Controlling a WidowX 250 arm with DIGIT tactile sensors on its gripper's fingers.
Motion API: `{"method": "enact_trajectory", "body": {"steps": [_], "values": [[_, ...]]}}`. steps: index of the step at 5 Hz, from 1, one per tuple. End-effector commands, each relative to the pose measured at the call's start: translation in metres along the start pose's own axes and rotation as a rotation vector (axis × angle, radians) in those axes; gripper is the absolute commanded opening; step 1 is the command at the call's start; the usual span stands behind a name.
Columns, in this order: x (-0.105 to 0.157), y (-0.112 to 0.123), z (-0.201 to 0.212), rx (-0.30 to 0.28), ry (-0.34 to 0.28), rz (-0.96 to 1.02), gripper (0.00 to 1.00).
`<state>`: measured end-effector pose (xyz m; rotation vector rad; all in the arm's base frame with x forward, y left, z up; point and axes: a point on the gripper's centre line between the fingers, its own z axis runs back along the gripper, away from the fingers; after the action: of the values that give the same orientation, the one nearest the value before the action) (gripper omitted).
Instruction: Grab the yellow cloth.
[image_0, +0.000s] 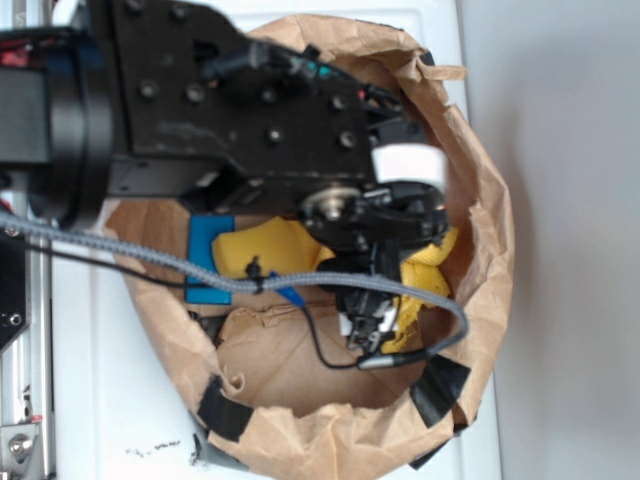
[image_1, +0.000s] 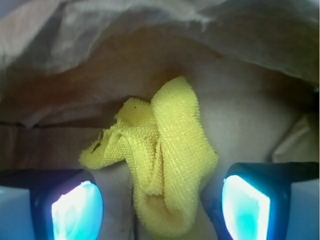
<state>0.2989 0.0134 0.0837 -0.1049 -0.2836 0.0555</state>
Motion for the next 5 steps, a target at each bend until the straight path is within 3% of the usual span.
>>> {"method": "enact_trajectory", "body": {"steps": [1, 2, 3, 5], "values": [[0.011, 0.010, -0.039, -0.001, -0.090, -0.098, 1.00], [0.003, 0.001, -0.049, -0.021, -0.112, -0.162, 1.00], [0.001, 0.001, -0.057, -0.002, -0.130, -0.145, 0.00], [-0.003, -0.002, -0.019, -0.047, -0.134, -0.118, 0.00]]}}
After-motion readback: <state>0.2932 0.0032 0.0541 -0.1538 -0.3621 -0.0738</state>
